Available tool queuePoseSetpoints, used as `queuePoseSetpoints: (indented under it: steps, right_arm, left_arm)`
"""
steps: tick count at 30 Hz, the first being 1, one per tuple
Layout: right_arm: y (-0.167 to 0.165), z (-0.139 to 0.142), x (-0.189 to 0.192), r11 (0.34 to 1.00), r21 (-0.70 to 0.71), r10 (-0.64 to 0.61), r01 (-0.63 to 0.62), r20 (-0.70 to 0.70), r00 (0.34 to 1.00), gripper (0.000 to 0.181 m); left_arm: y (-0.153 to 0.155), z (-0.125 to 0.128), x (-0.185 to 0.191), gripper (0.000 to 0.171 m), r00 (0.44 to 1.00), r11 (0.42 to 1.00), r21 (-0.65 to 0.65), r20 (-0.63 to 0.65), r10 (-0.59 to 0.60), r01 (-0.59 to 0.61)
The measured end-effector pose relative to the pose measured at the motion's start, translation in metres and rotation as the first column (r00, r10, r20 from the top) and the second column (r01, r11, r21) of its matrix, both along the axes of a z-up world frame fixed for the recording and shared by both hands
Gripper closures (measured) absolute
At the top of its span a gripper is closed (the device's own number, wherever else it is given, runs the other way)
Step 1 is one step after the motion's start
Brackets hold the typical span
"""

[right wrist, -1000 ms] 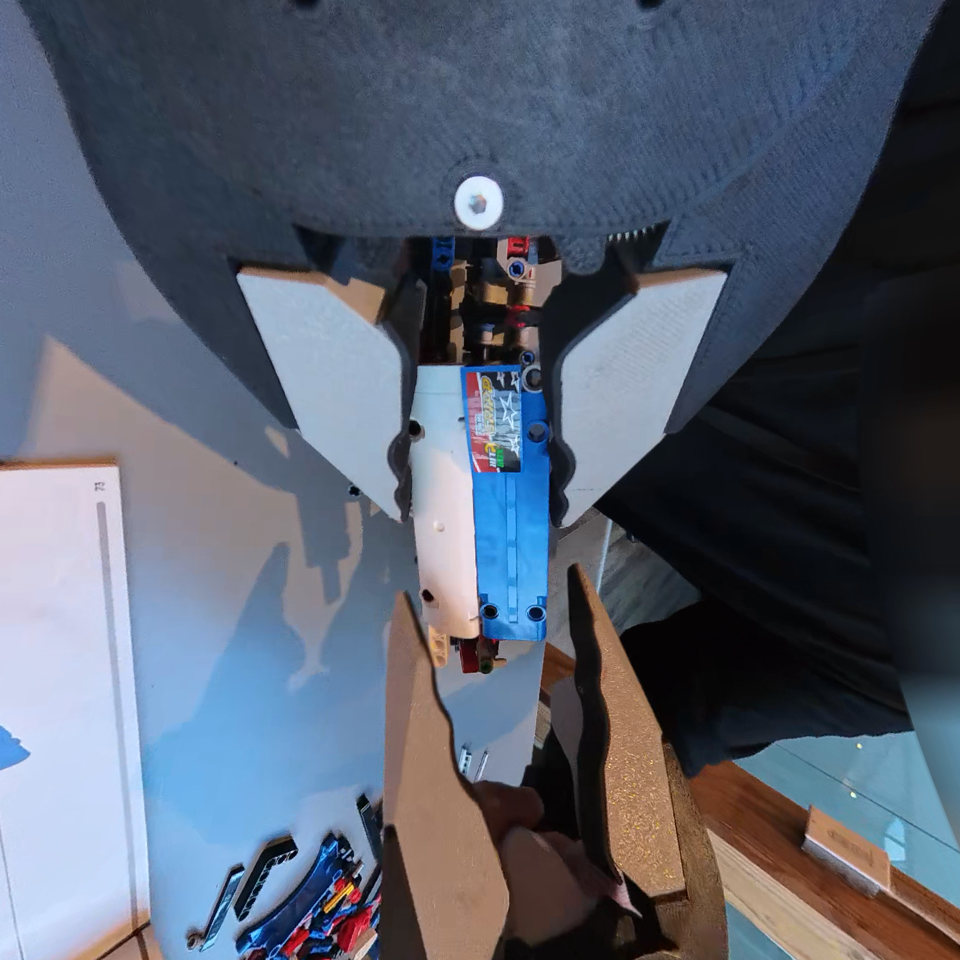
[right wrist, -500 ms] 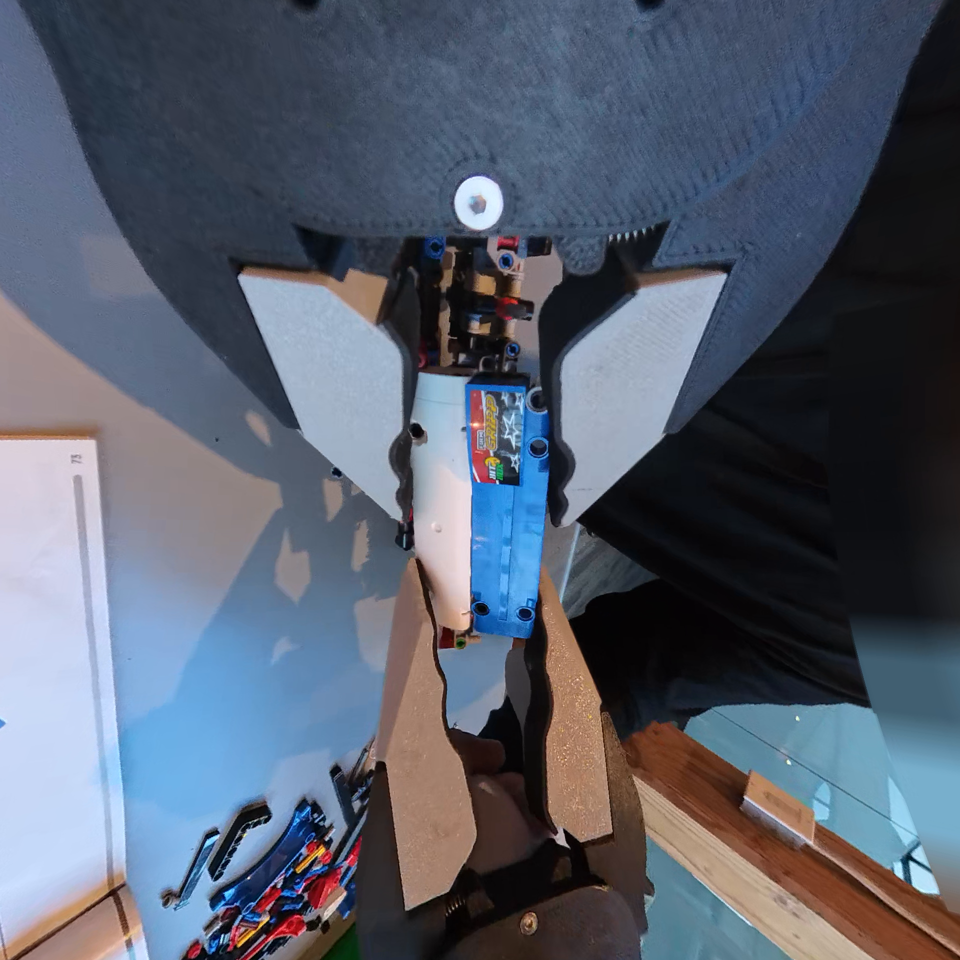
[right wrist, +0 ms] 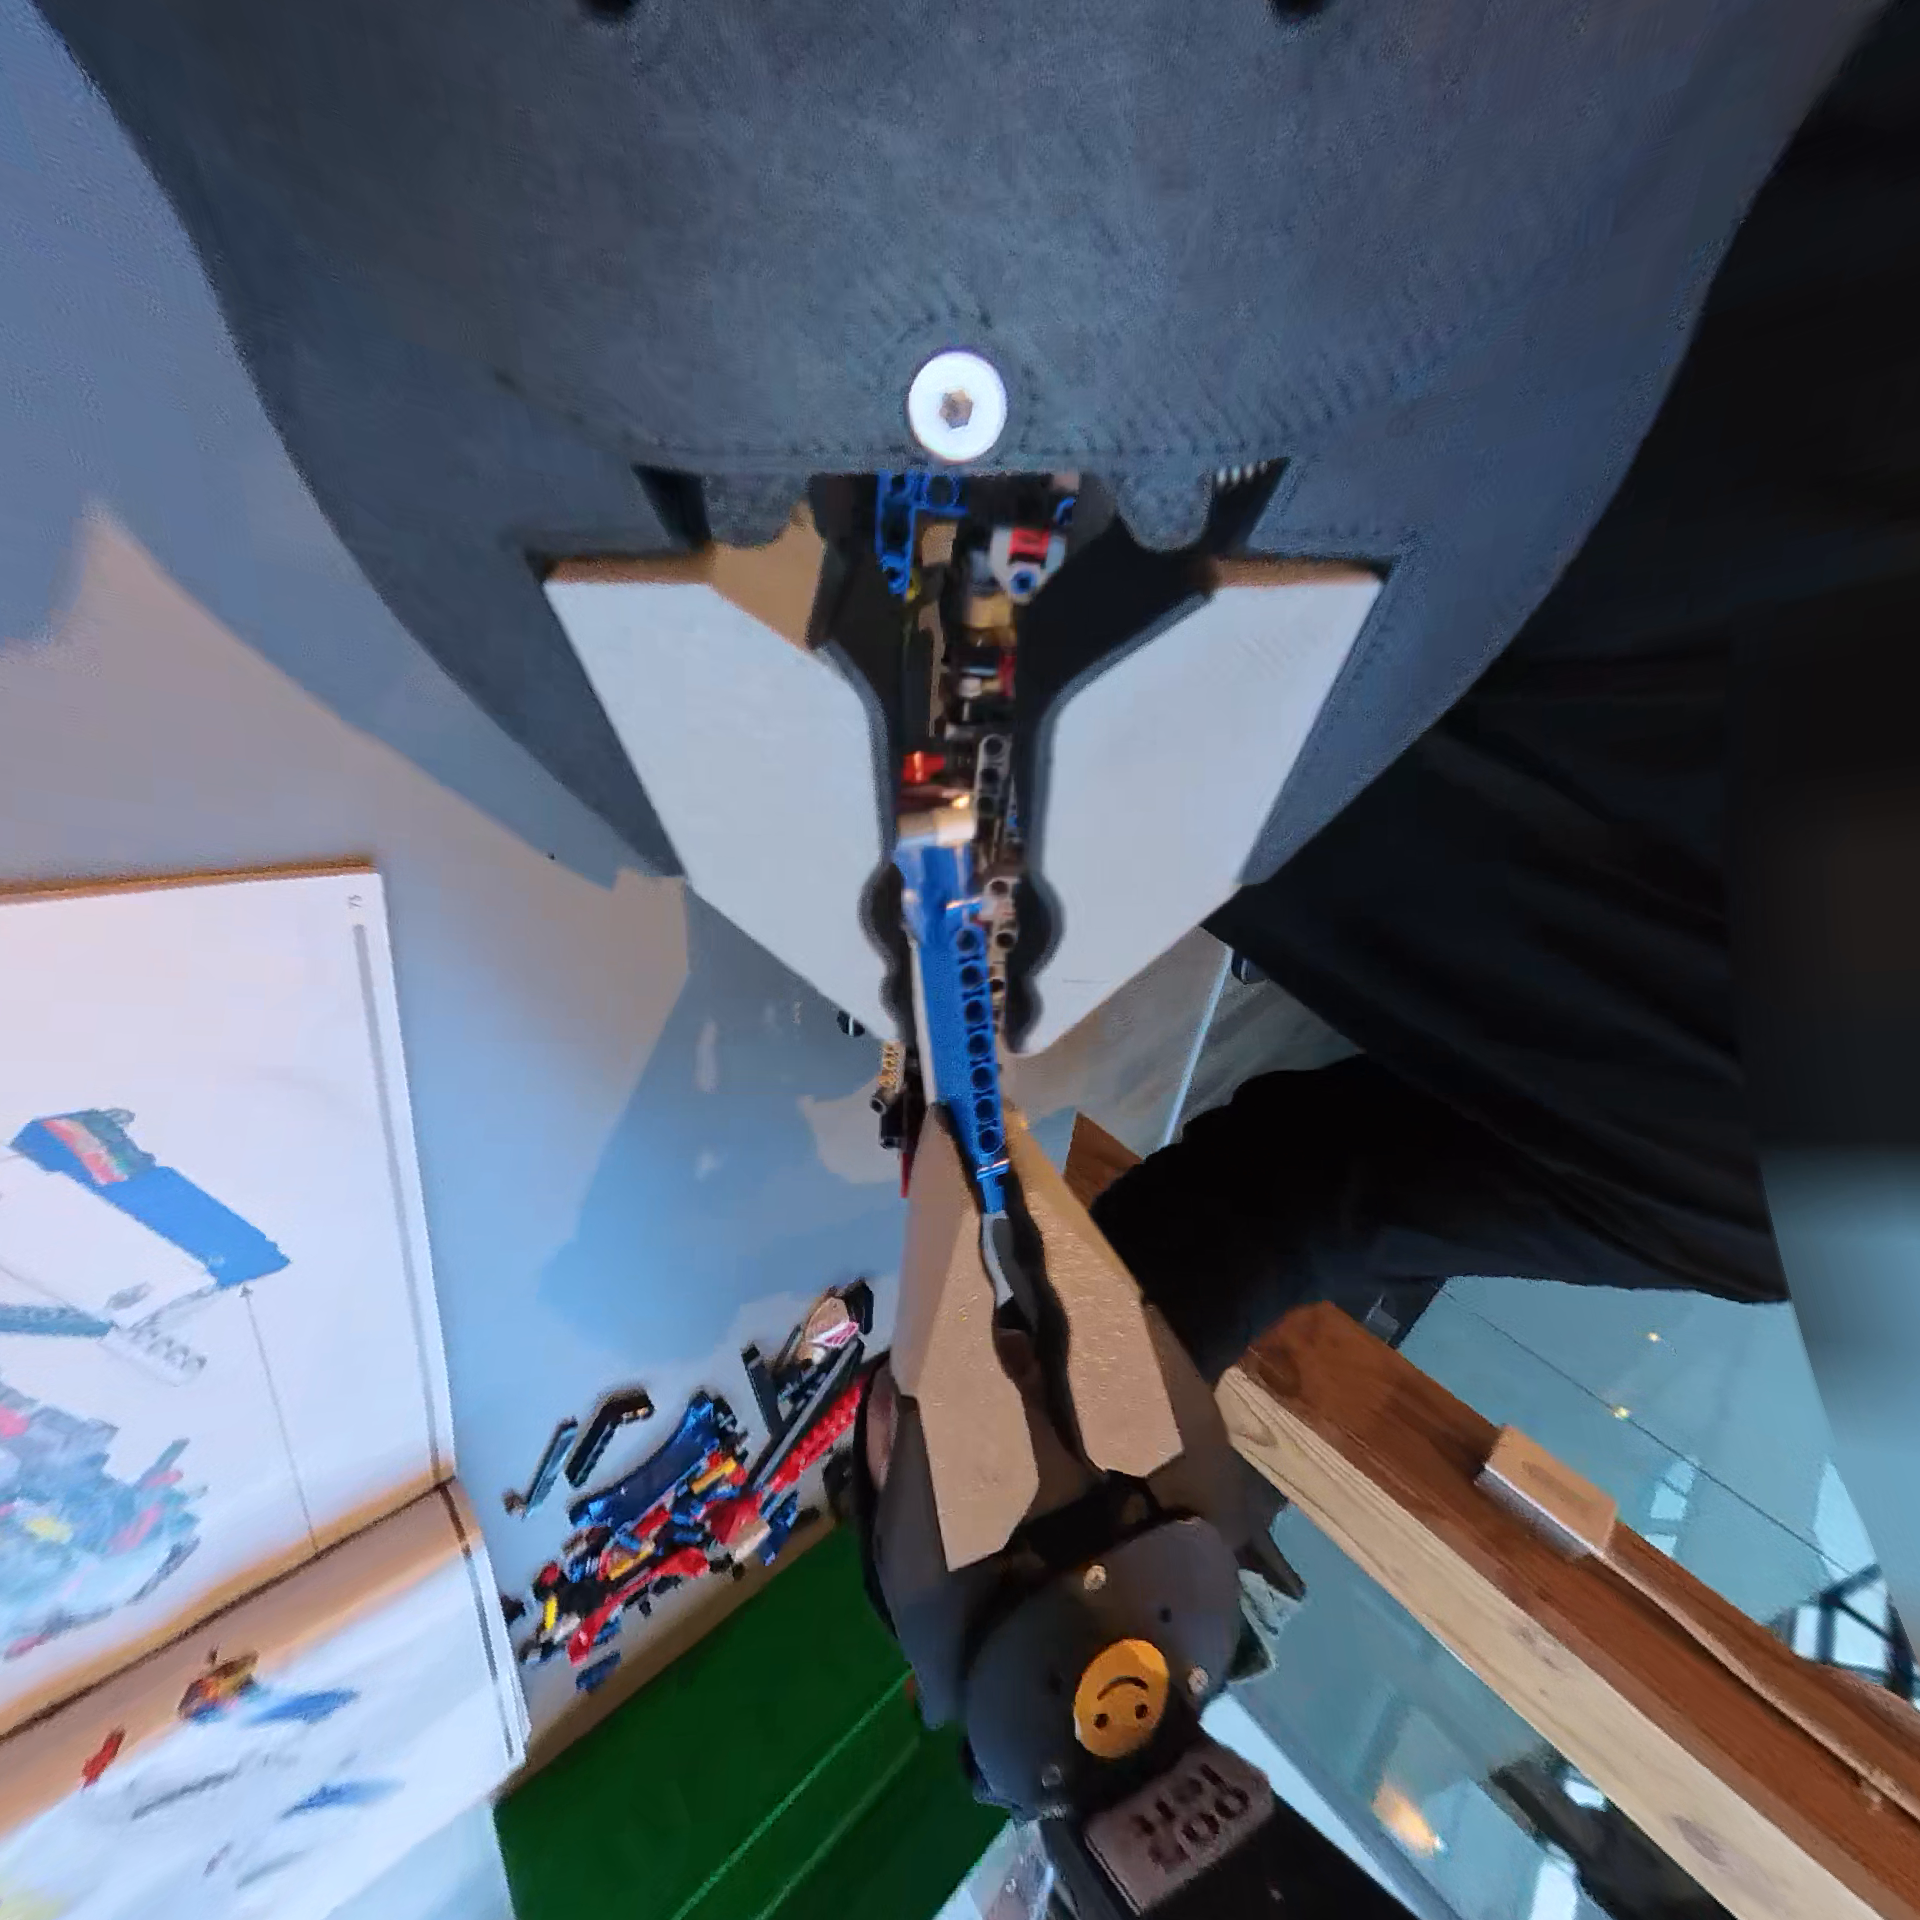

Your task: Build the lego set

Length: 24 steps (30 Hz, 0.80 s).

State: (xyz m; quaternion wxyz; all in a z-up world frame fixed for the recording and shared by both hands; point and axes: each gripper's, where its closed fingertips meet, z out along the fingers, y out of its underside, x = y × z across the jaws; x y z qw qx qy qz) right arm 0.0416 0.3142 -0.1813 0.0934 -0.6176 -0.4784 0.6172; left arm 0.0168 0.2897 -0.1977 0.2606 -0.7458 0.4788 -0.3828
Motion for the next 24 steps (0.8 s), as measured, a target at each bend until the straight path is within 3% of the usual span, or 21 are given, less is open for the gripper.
queuePoseSetpoints:
  steps: [4, 8, 13, 16, 21, 24]
  right_arm:
    - [-0.003, 0.005, 0.015, 0.977, 0.214, 0.018, -0.024, 0.030, 0.999, 0.152]
    - [-0.002, -0.007, 0.013, 0.904, 0.428, -0.029, -0.002, 0.066, 0.997, 0.162]
    - [0.002, -0.012, 0.015, 0.819, 0.574, -0.069, 0.020, 0.064, 0.996, 0.163]
    - [-0.001, -0.009, 0.015, 0.756, 0.654, -0.090, 0.028, 0.061, 0.994, 0.165]
    - [0.000, -0.009, 0.009, 0.598, 0.800, -0.148, 0.053, 0.045, 0.988, 0.166]
    - [0.000, -0.015, 0.005, 0.569, 0.822, -0.147, 0.042, 0.051, 0.988, 0.166]
  left_arm:
    - [0.008, 0.018, 0.001, 0.167, 1.000, 0.986, 0.165, 0.026, -0.013, 0.009]
    - [0.013, 0.025, 0.004, 0.168, 0.999, 0.953, 0.303, 0.045, -0.016, 0.001]
    - [0.013, 0.020, 0.007, 0.167, 1.000, 0.875, 0.483, 0.012, -0.011, 0.003]
    - [0.011, 0.019, 0.006, 0.167, 1.000, 0.860, 0.511, 0.012, -0.006, 0.000]
    - [0.012, 0.014, 0.006, 0.162, 1.000, 0.855, 0.518, -0.008, 0.017, -0.011]
    - [0.015, 0.004, 0.003, 0.164, 0.996, 0.847, 0.531, -0.084, 0.037, 0.013]
